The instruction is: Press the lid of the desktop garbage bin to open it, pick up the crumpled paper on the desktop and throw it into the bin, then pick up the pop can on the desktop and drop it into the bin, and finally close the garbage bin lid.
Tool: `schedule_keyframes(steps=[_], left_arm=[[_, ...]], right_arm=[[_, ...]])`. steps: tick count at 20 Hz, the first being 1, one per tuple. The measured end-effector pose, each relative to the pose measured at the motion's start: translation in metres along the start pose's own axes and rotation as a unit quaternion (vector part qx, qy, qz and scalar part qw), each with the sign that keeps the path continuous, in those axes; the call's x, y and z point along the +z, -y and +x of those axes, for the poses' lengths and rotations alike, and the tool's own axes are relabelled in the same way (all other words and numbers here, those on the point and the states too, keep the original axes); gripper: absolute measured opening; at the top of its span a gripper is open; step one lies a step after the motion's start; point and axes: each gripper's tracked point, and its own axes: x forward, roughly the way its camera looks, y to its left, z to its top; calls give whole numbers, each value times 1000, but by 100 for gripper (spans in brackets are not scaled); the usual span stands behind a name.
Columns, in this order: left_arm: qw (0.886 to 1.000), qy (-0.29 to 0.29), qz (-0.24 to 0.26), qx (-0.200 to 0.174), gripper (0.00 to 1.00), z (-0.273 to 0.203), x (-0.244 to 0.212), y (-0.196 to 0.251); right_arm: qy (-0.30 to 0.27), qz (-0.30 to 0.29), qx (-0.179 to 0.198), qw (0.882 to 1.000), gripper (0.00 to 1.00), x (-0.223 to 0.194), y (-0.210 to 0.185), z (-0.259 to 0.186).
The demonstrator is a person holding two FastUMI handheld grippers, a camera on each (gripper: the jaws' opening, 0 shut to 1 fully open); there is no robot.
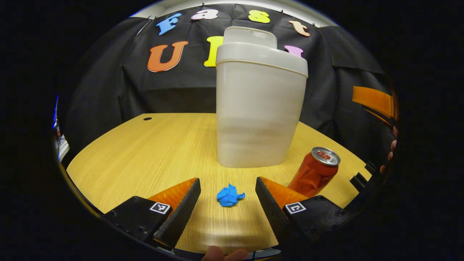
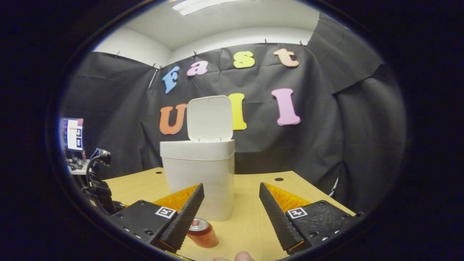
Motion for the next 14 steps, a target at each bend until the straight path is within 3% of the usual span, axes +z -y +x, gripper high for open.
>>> schedule_keyframes(steps=[10,14], left_arm=[[999,-37,-6,28,99,18,-27,-11],[998,-37,10,42,86,17,-24,-23]], right_arm=[[-25,10,-10,1000,96,-34,14,0],[-31,4,-10,999,98,-41,15,-4]])
